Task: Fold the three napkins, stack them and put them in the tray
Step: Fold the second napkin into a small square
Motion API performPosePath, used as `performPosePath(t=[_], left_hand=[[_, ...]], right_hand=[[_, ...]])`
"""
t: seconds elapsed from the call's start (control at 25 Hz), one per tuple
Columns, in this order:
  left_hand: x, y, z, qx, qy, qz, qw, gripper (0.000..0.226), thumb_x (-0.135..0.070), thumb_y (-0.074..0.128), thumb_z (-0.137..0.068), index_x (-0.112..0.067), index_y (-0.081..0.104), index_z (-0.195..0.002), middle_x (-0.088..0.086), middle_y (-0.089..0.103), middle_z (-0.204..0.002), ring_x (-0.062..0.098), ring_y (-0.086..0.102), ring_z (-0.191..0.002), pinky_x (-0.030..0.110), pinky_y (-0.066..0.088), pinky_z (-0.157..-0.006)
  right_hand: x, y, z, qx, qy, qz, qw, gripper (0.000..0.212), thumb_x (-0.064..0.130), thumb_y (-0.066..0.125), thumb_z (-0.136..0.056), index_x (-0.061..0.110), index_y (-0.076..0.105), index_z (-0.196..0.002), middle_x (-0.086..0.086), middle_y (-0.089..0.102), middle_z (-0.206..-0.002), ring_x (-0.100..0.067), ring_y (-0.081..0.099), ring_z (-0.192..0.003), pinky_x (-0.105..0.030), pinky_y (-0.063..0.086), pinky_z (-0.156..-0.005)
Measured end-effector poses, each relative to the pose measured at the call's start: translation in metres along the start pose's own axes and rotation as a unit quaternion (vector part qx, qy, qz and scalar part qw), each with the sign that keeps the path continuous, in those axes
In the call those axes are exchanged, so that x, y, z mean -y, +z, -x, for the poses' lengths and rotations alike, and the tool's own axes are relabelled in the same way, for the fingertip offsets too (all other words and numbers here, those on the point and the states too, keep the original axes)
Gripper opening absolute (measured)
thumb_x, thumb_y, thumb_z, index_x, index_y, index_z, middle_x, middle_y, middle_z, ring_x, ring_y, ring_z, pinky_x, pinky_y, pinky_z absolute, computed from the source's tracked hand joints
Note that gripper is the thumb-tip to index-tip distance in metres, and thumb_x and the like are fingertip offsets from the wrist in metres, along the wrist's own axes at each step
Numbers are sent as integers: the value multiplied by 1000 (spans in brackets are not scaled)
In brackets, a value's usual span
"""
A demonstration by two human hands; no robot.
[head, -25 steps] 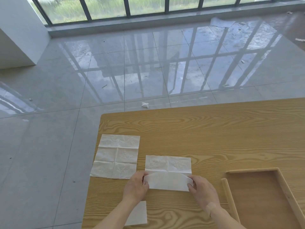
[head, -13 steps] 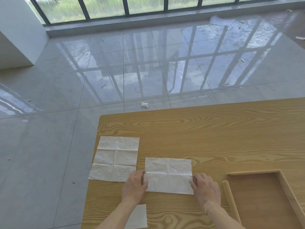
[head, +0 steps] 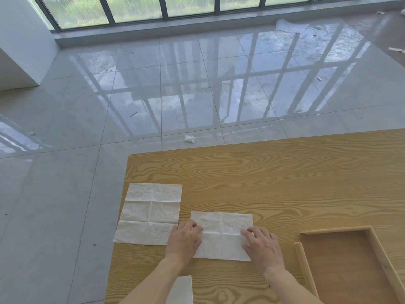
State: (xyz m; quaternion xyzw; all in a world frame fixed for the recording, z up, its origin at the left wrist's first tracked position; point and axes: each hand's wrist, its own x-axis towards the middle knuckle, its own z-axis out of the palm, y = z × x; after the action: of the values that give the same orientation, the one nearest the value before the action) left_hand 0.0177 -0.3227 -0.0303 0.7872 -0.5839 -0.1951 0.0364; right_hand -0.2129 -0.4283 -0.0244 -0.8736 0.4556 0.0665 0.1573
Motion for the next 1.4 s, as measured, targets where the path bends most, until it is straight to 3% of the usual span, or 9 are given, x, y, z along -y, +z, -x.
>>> performPosePath(t=[0.24,0.52,0.84,0.96,1.12,1.24,1.4], left_hand=[[2,2,0,-3,-8,7,1000,24,-32,55,-94,-34,52,-118,-12,52,-114,13,47,-109,28,38,-92],[1,-5,-4,-4,-24,45,999,8,-32,60,-90,-32,59,-99,-14,48,-101,10,46,-103,26,37,-88],[3,-15,-2,-18,-47,133,990,7,-24,60,-89,-30,59,-91,-18,61,-98,7,51,-99,32,43,-91],[3,-17,0,-27,-54,182,981,9,-22,61,-89,-30,62,-91,-21,62,-92,4,56,-92,29,49,-85],[2,-21,-1,-11,-93,266,959,13,-23,60,-91,-34,58,-87,-17,65,-87,1,59,-85,24,51,-75],[5,-22,-3,-5,-130,306,943,15,-24,59,-92,-36,54,-84,-13,63,-77,4,57,-71,23,46,-62],[5,-18,-3,4,-163,309,937,15,-26,56,-95,-36,51,-85,-10,62,-81,8,58,-73,23,46,-61]], right_hand=[[2,2,-6,10,19,-40,999,23,34,62,-88,34,60,-111,15,61,-107,-14,51,-106,-29,37,-86],[2,-5,-3,6,52,-87,995,2,35,63,-88,33,62,-89,18,56,-94,-10,49,-94,-26,34,-79],[0,-15,3,4,109,-203,973,13,32,64,-85,40,56,-81,18,56,-86,-5,52,-82,-27,37,-76],[-4,-18,5,7,118,-232,966,13,32,66,-84,40,58,-80,19,62,-87,-9,57,-83,-28,40,-72],[-8,-24,4,-1,155,-334,930,15,29,70,-81,40,62,-75,21,69,-73,3,60,-74,-24,45,-64],[-7,-27,0,0,191,-394,899,12,30,71,-81,40,64,-78,11,70,-71,-5,62,-68,-26,49,-61],[0,-21,-3,18,194,-379,905,16,26,68,-83,41,62,-80,11,69,-78,-5,63,-73,-27,50,-64]])
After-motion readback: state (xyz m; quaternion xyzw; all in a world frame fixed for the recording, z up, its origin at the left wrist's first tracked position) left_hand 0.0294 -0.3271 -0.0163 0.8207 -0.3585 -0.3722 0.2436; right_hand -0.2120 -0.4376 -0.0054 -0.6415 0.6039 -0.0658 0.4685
